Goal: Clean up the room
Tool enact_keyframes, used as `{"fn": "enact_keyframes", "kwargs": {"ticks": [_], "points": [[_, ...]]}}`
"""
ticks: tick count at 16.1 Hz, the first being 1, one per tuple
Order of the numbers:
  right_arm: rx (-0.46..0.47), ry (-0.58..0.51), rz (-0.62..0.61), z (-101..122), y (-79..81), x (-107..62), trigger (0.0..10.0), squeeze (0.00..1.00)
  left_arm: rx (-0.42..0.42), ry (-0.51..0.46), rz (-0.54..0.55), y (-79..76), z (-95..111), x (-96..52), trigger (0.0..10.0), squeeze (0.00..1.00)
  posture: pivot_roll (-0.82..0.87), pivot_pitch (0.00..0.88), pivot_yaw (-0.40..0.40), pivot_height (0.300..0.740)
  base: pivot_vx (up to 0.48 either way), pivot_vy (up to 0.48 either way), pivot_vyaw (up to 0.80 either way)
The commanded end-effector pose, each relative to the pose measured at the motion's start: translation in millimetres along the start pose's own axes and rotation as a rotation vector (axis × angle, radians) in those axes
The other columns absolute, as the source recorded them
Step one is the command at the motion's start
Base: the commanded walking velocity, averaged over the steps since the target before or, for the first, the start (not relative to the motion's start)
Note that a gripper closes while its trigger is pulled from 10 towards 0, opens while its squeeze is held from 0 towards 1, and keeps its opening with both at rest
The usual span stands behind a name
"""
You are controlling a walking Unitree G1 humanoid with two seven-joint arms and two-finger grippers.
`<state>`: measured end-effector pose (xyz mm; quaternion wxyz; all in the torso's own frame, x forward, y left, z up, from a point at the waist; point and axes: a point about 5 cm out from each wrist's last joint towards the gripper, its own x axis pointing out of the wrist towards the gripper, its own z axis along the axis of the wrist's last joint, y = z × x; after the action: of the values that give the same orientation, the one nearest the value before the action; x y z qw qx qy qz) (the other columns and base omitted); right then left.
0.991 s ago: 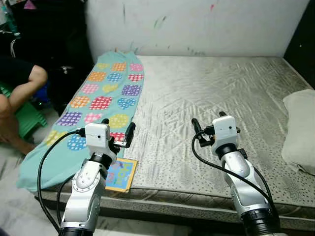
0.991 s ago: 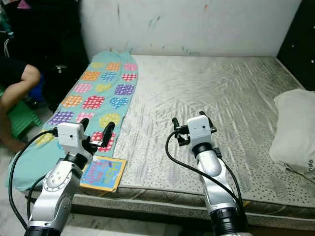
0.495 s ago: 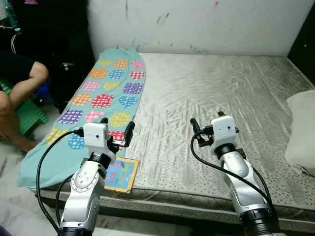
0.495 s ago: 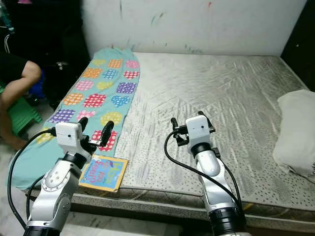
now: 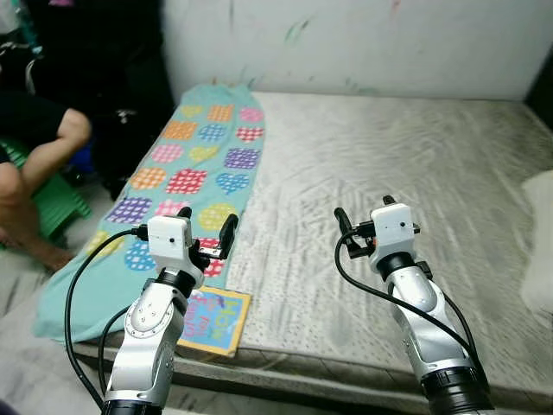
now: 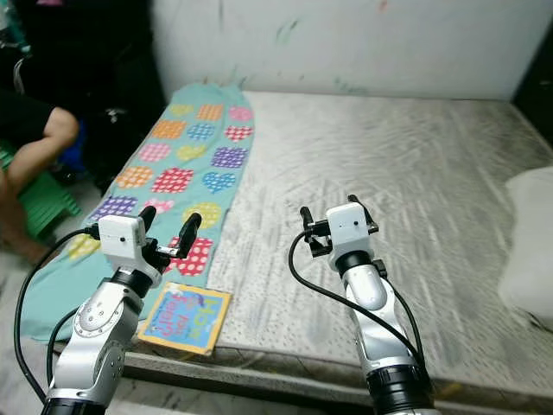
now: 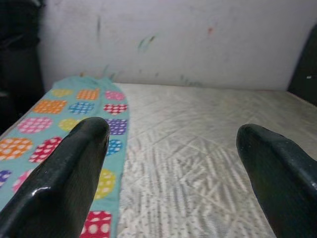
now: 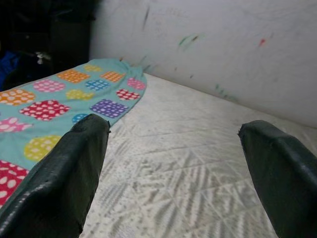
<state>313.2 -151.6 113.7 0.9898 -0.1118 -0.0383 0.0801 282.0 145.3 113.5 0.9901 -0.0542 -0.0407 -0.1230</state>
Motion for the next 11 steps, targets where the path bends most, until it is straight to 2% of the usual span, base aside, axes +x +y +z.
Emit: {"fn": "enact_keyframes", "kwargs": {"ticks": [1,8,11], "points": [[-0.002,-0.011,0.002,3.1,-0.5,2.2,10.0,0.00,0.005,0.003,0.026,3.2,0.8,0.6,10.0,0.00,-0.08,0.000,0.037,0.740,0.000,0.000,0.00],[-0.007,-0.005,-0.008,1.6,-3.2,1.4,10.0,0.00,0.002,0.002,0.032,3.2,1.6,1.6,10.0,0.00,-0.09,0.000,0.038,0.740,0.000,0.000,0.00],[-0.009,-0.005,-0.006,1.4,-4.0,1.3,10.0,0.00,-0.001,0.001,0.036,2.4,1.5,1.6,10.0,0.00,-0.09,0.000,0.035,0.740,0.000,-0.480,0.00]]}}
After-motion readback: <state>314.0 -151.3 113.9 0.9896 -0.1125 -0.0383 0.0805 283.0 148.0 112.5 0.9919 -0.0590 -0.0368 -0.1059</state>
